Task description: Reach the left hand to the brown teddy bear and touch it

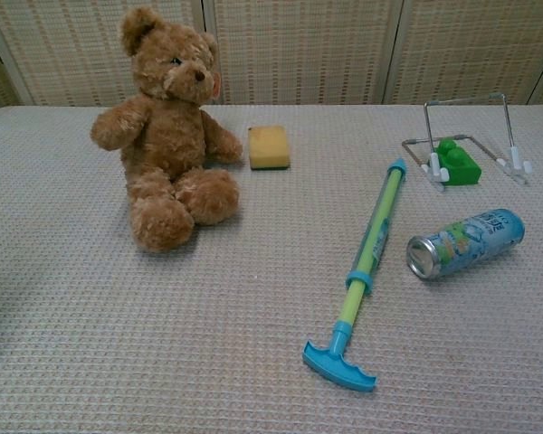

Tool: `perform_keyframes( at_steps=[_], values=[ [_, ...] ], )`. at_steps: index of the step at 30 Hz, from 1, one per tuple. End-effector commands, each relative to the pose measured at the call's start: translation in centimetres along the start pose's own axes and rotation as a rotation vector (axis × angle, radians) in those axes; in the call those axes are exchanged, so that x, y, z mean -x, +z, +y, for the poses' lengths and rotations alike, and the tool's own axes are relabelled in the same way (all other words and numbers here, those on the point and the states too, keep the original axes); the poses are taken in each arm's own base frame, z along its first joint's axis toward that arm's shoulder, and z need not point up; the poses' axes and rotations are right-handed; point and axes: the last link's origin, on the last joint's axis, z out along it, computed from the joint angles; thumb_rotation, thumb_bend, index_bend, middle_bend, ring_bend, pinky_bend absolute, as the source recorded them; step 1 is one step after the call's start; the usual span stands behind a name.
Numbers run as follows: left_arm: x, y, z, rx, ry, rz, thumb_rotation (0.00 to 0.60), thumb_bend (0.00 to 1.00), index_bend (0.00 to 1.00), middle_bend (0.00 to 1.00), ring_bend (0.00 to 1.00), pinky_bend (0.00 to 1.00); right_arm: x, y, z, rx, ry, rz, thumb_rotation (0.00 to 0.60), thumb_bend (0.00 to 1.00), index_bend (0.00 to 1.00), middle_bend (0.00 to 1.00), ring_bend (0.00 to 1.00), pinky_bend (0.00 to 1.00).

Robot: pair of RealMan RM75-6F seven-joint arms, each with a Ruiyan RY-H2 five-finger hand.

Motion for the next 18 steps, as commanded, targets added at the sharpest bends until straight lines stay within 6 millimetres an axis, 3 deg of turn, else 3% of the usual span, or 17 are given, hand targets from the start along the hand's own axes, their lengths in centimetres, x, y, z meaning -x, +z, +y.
perform_keyframes(
  at_steps=[1,10,18],
  values=[
    [0.0,0.0,0.0,-0.003,-0.010,-0.005,0.600,0.40,0.13,0.10,0.06,0.40,0.2,0.0,0.0,-0.002,0.001,-0.013,0.600,0.17,0.00,0.11,0.00,0.25],
    [0.1,0.7,-0.1,-0.013,0.027,0.029,0.600,0.40,0.09,0.10,0.06,0.40,0.5,0.2,-0.2,0.006,0.004,-0.052,0.600,0.17,0.00,0.11,0.00,0.25],
    [-0.2,4.5,-0.1,-0.095,0.062,0.148,0.600,0.40,0.00,0.09,0.07,0.39,0.5,0.5,-0.8,-0.049,0.009,-0.021,0.600,0.17,0.00,0.11,0.00,0.25]
  ],
)
